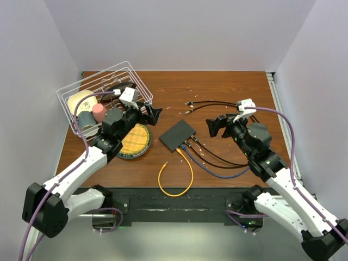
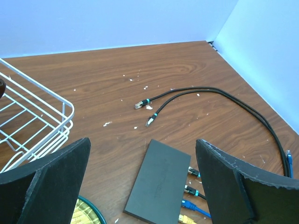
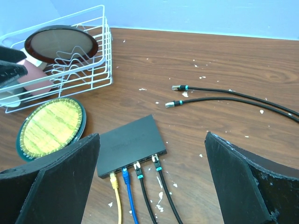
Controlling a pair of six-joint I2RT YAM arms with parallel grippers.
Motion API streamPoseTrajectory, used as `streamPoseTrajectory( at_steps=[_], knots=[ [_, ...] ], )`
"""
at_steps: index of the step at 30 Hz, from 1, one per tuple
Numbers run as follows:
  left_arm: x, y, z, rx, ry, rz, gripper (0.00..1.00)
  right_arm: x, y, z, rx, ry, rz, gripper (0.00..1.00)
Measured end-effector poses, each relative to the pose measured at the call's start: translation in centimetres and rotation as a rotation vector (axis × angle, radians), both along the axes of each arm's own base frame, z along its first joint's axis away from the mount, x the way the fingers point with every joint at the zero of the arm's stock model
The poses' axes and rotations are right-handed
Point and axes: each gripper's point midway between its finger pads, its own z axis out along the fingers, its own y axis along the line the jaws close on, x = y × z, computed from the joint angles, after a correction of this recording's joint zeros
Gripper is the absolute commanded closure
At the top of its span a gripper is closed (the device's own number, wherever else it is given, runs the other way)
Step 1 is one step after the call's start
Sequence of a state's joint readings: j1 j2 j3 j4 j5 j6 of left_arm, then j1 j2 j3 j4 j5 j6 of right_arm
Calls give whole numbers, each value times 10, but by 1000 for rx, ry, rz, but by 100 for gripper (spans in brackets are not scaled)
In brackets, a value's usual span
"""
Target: Insert the plug into the switch port
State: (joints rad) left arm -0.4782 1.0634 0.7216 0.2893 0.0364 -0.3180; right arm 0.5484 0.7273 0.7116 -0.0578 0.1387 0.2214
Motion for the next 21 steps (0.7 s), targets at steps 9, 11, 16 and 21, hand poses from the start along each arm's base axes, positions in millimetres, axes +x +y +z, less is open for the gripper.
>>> streamPoseTrajectory(
  at_steps=[9, 11, 16, 21],
  knots=[
    [2, 1, -14, 17, 14, 11, 0, -2, -7, -3, 32, -14, -34, 1],
    [2, 2, -19, 25, 15, 13, 0, -2, -11, -4, 39, -24, -57, 2],
    [1, 4, -28, 39, 21, 17, 0, 5, -23, -4, 51, -38, -137, 1],
    [4, 10, -30, 38, 13, 55, 0, 19, -33, -19, -1, -3, -226, 2]
  ],
)
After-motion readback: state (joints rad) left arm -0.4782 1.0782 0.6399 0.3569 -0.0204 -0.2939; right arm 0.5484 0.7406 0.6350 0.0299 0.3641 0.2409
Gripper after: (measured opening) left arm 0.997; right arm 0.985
